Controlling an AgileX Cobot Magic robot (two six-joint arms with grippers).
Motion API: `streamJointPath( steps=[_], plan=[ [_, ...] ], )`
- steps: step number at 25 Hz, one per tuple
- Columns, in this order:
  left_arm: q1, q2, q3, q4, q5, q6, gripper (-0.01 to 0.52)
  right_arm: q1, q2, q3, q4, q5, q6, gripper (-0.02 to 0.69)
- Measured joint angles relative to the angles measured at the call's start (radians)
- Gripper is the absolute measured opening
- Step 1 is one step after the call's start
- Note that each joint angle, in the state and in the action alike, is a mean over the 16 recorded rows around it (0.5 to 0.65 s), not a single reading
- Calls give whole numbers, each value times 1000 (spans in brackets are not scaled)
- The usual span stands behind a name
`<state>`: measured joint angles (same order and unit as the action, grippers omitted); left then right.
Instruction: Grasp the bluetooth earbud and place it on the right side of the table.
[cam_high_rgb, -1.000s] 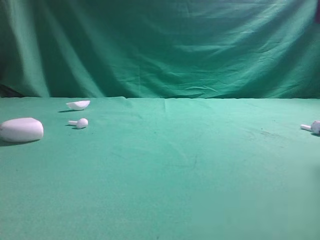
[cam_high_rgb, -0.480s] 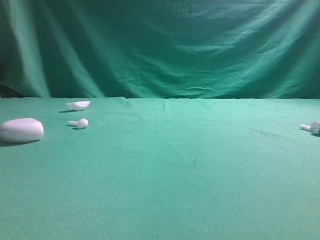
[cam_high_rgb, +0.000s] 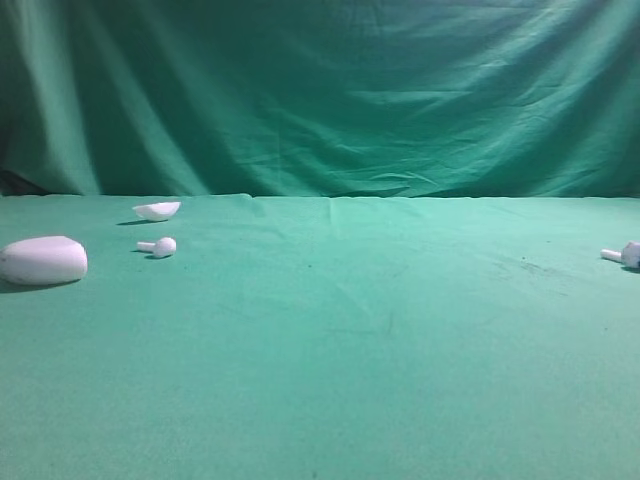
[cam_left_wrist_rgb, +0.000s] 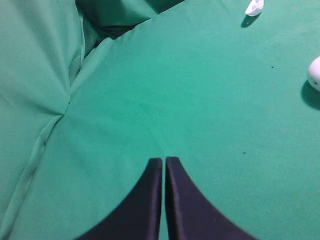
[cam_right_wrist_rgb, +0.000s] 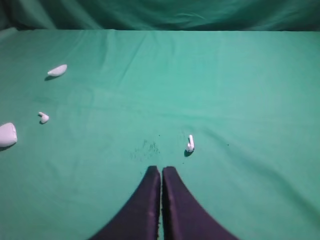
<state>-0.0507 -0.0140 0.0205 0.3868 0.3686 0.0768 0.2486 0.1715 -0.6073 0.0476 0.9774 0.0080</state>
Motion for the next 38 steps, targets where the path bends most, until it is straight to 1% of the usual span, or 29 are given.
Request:
streamJointPath(
  steps=[4,9,17,21,25,29,38],
  plan=[
    [0,0,0,0,0,0,0,-1,-39,16,-21,-55,-1,0],
    [0,0,0,0,0,0,0,-29,-86,87,-70,-179,-3,0],
    [0,0,0,0,0,0,0,-125,-157,324,-137,-440,-4,21],
    [0,0,0,0,0,0,0,-171,-180,457,-142,-530,1,33],
    [0,0,0,0,0,0,0,-194,-182,553,-143,-576,7,45],
    [0,0,0,0,0,0,0,-196,-182,608,-143,-591,14,48],
    [0,0,0,0,0,0,0,-196,-182,635,-143,-593,21,48]
  ],
)
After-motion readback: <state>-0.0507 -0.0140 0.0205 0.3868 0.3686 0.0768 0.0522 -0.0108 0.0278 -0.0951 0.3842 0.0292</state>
